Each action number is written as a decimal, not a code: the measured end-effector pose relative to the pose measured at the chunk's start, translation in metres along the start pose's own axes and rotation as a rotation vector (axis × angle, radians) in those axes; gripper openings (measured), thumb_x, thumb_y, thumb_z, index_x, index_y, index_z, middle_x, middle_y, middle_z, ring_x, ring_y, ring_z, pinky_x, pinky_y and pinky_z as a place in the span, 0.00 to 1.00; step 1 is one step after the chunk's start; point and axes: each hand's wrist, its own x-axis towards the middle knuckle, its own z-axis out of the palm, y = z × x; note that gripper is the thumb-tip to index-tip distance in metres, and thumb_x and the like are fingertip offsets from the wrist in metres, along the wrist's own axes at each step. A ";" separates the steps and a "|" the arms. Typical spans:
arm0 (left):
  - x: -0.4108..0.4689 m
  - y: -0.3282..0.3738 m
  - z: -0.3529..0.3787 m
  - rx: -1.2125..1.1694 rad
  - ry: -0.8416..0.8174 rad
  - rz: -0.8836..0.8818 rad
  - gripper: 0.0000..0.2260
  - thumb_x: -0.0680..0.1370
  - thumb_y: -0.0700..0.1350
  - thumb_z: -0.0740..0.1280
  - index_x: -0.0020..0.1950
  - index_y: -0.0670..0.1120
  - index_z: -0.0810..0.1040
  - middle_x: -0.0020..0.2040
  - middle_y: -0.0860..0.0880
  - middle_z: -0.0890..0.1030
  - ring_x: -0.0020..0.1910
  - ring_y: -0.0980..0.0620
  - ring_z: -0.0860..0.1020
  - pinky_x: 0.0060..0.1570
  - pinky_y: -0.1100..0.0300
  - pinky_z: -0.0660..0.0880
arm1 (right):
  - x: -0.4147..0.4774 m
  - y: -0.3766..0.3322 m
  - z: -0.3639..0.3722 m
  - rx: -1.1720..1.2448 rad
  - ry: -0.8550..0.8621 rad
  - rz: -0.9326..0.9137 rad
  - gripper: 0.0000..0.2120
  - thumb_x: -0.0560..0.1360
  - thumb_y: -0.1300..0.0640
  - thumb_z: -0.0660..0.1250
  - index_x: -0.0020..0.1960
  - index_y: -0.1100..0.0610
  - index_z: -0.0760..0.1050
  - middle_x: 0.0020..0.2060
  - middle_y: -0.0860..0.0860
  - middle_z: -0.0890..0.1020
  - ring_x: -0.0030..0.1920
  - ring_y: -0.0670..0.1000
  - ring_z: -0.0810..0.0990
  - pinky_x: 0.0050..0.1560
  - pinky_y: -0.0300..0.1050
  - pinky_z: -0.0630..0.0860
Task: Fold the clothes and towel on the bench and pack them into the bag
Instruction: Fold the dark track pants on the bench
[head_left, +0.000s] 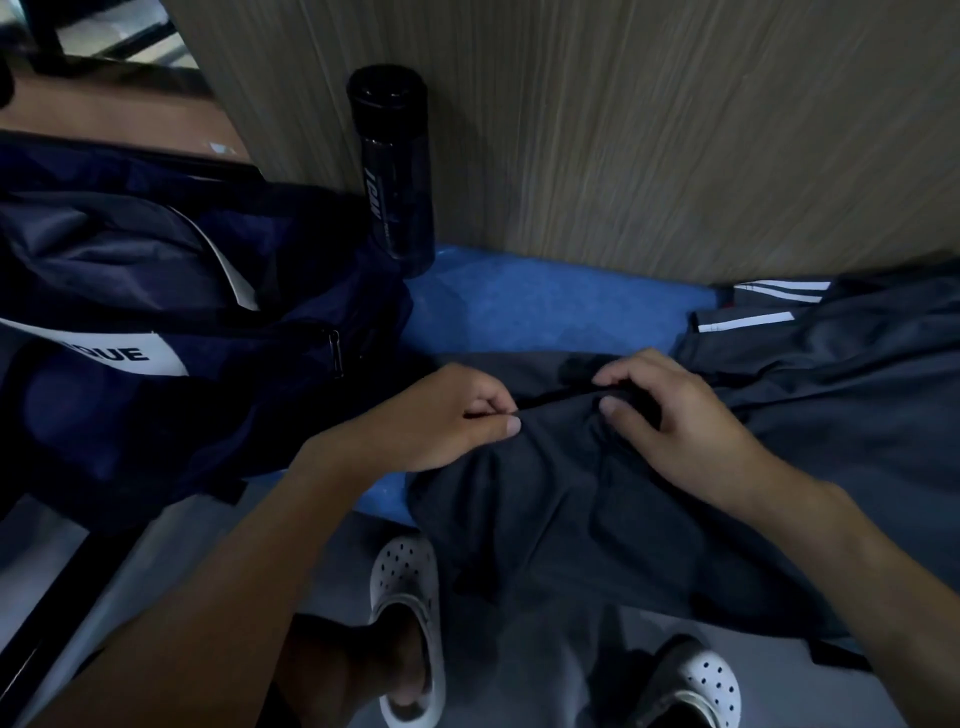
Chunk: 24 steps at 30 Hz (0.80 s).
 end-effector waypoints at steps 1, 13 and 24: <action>0.001 -0.001 0.000 0.009 0.025 0.001 0.04 0.80 0.44 0.68 0.50 0.48 0.83 0.43 0.52 0.86 0.45 0.58 0.83 0.51 0.63 0.78 | -0.002 -0.003 0.000 -0.020 -0.014 -0.037 0.09 0.75 0.49 0.69 0.53 0.49 0.77 0.51 0.43 0.77 0.56 0.47 0.76 0.61 0.48 0.71; -0.006 -0.001 -0.010 -0.072 -0.081 -0.063 0.17 0.75 0.45 0.75 0.61 0.54 0.76 0.45 0.48 0.85 0.46 0.51 0.84 0.52 0.58 0.81 | -0.007 -0.009 0.015 -0.021 -0.152 -0.079 0.06 0.78 0.49 0.61 0.43 0.46 0.71 0.45 0.41 0.80 0.54 0.43 0.78 0.60 0.46 0.68; -0.001 -0.011 -0.014 -0.005 0.320 0.070 0.09 0.79 0.33 0.64 0.51 0.45 0.80 0.38 0.55 0.79 0.34 0.65 0.76 0.39 0.71 0.71 | -0.003 -0.007 0.005 0.173 -0.064 0.106 0.05 0.76 0.47 0.65 0.47 0.48 0.74 0.36 0.40 0.78 0.37 0.41 0.76 0.41 0.34 0.72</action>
